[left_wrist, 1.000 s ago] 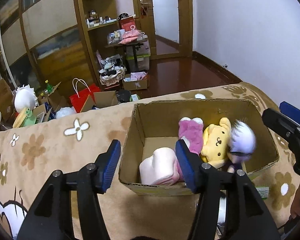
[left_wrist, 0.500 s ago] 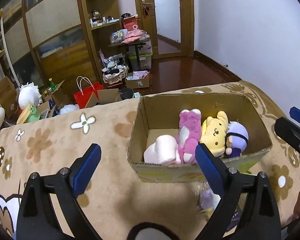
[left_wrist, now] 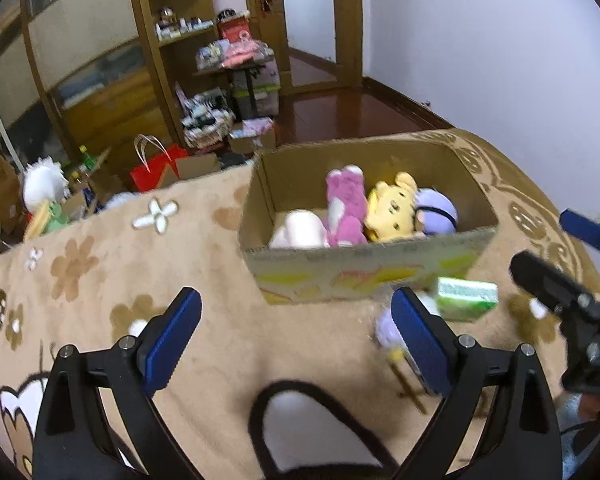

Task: Organize soft objects
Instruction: 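Move both tools down toward the fluffy toy and tissue packs beside the box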

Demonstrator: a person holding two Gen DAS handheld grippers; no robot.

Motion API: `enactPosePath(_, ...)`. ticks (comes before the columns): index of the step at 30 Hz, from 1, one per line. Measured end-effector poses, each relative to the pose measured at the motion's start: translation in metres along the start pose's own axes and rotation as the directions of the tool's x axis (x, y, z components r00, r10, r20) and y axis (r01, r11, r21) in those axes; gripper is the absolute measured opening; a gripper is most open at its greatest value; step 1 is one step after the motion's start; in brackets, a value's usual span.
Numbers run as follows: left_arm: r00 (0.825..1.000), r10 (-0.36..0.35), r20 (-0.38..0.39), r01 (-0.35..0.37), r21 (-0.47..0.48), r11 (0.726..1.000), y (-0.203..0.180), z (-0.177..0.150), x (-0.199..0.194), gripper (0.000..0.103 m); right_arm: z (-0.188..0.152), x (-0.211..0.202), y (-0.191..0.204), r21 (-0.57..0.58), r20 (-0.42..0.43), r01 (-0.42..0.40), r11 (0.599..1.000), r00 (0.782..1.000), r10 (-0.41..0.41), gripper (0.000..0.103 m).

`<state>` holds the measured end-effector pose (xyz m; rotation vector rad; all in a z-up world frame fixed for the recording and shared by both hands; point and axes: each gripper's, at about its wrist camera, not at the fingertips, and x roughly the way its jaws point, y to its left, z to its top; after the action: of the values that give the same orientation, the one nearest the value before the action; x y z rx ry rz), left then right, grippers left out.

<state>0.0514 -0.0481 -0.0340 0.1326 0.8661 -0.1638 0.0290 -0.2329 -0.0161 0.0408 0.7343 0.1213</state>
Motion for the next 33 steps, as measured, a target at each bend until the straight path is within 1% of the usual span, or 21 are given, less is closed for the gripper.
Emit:
enactPosePath(4, 0.999, -0.029, -0.044, 0.028, -0.026, 0.999, 0.001, -0.005, 0.002, 0.095, -0.016, -0.005, 0.002, 0.020, -0.035, 0.014, 1.000, 0.999, -0.013, 0.103)
enactPosePath(8, 0.997, -0.047, -0.068, 0.045, -0.040, 0.998, 0.003, -0.008, 0.005, 0.095, -0.031, -0.006, 0.004, 0.022, -0.078, 0.021, 1.000, 0.997, -0.019, 0.103)
enactPosePath(14, 0.991, -0.072, -0.109, 0.067, -0.048, 0.997, 0.004, -0.008, 0.015, 0.095, -0.039, 0.001, 0.005, 0.008, -0.117, 0.037, 0.999, 0.993, -0.036, 0.103)
enactPosePath(21, 0.978, -0.125, -0.168, 0.117, -0.056, 0.992, -0.003, -0.008, 0.035, 0.095, -0.051, 0.024, 0.008, -0.015, -0.190, 0.047, 0.999, 0.981, -0.049, 0.103)
enactPosePath(29, 0.963, -0.142, -0.231, 0.138, -0.035, 0.990, -0.019, -0.010, 0.059, 0.095, -0.062, 0.052, 0.006, 0.002, -0.262, 0.053, 0.999, 0.964, -0.051, 0.103)
enactPosePath(33, 0.953, -0.152, -0.262, 0.150, -0.030, 0.988, -0.026, -0.011, 0.069, 0.095, -0.066, 0.063, 0.005, 0.018, -0.295, 0.045, 0.999, 0.955, -0.038, 0.103)
